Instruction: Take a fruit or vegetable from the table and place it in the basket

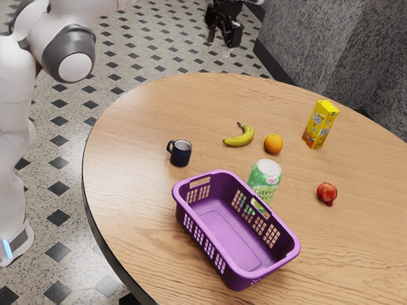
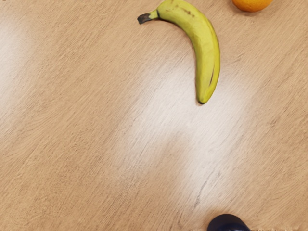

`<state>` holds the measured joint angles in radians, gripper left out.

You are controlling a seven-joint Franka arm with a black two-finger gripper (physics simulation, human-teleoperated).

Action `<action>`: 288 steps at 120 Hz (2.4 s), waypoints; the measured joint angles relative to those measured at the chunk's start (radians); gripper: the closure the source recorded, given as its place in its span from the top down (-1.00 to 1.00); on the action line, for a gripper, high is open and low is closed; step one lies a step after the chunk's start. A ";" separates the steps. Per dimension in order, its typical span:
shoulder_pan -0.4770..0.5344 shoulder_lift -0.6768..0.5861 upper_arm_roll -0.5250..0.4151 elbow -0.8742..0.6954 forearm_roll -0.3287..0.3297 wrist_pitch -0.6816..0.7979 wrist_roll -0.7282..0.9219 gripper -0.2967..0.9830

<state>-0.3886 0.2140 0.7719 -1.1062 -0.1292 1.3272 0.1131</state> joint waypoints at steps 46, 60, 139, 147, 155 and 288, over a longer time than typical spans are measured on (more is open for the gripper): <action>0.093 0.100 -0.031 -0.003 -0.012 0.045 0.118 0.50; 0.175 0.205 -0.048 -0.005 -0.066 0.127 0.159 0.50; 0.381 0.384 -0.370 -0.013 -0.113 0.424 0.267 0.50; 0.377 0.392 -0.371 -0.013 -0.110 0.434 0.293 0.50; 0.376 0.398 -0.372 -0.013 -0.108 0.441 0.317 0.50; 0.368 0.413 -0.460 0.043 -0.108 0.506 0.140 0.50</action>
<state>-0.0211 0.6267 0.3116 -1.0627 -0.2375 1.8333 0.2535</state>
